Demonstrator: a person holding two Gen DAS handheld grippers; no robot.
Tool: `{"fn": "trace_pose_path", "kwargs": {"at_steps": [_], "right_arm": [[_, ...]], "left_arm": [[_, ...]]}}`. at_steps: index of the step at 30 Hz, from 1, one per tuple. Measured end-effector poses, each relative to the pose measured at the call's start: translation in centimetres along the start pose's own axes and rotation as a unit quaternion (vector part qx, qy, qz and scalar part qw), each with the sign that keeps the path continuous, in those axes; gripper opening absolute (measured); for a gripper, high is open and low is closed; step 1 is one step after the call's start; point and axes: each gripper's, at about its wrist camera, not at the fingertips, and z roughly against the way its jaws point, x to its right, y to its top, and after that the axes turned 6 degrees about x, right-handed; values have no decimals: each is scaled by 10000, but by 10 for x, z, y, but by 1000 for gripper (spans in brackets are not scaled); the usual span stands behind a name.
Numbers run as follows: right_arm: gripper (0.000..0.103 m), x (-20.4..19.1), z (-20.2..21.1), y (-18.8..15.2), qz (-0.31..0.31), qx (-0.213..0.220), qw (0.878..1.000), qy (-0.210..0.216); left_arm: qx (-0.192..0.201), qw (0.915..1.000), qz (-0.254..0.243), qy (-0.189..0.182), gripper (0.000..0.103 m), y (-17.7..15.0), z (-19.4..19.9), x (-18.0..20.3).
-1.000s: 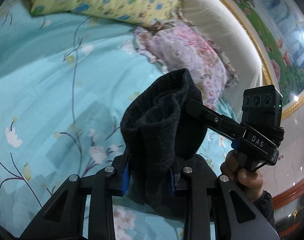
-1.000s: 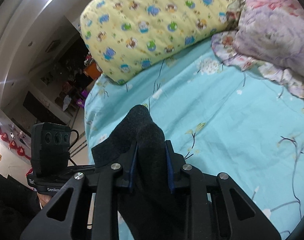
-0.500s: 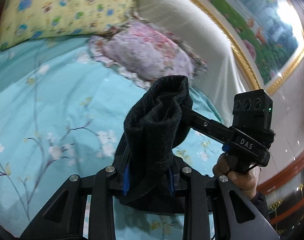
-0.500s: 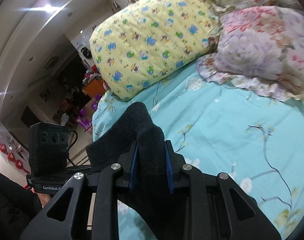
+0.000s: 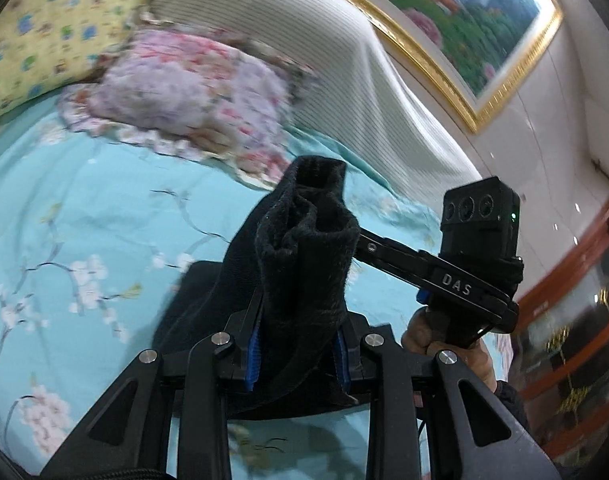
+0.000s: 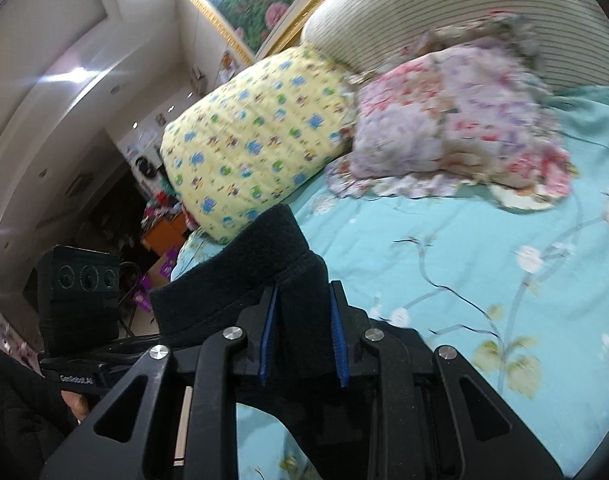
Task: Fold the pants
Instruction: 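Lift the held end with both grippers and fold it over the stack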
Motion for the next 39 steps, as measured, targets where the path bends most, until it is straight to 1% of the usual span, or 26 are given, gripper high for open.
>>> {"fn": "trace_pose_path", "kwargs": {"at_steps": [4, 8, 11, 17, 18, 19, 20, 21, 24, 27, 31, 33, 35, 36, 37, 39], "right_arm": [[25, 18, 30, -12, -228, 256, 9993, -159], [24, 34, 57, -24, -415, 437, 9976, -341], [22, 47, 76, -33, -549, 560, 9960, -422], [20, 64, 101, -47, -778, 800, 9923, -535], [17, 67, 104, -50, -816, 845, 9916, -543], [4, 70, 109, -53, -885, 909, 9906, -505], [0, 73, 113, -55, -952, 972, 9896, -460], [0, 76, 118, -57, -1017, 1044, 9882, -466], [1, 85, 124, -64, -1155, 1018, 9863, -588], [1, 92, 130, -73, -1318, 1040, 9840, -589], [1, 98, 144, -82, -1677, 1190, 9754, -791], [2, 98, 150, -85, -1745, 1267, 9735, -761], [22, 97, 150, -87, -1785, 1283, 9730, -704], [54, 96, 149, -87, -1772, 1256, 9734, -730], [76, 92, 147, -87, -1701, 1270, 9744, -736], [76, 86, 142, -86, -1574, 1255, 9774, -641]], "left_arm": [[-245, 9990, -346, -128, 28, -14, -23, 35], [-451, 9972, -565, -205, 28, -25, -43, 57], [-554, 9958, -693, -243, 28, -29, -53, 68], [-828, 9912, -997, -264, 28, -43, -74, 94], [-865, 9907, -1019, -261, 28, -45, -76, 96], [-943, 9897, -1048, -226, 28, -48, -81, 99], [-1017, 9886, -1091, -195, 28, -53, -86, 102], [-1065, 9880, -1100, -198, 28, -56, -91, 103], [-1189, 9865, -1116, -171, 28, -65, -102, 105], [-1279, 9847, -1181, -108, 28, -71, -110, 107], [-1366, 9819, -1313, -37, 28, -79, -118, 111], [-1411, 9814, -1305, -15, 28, -80, -123, 110], [-1467, 9805, -1305, -16, 28, -83, -126, 109], [-1469, 9799, -1353, 1, 28, -85, -126, 110], [-1459, 9791, -1413, 28, 28, -86, -125, 112], [-1424, 9787, -1481, 36, 28, -88, -122, 114]]}}
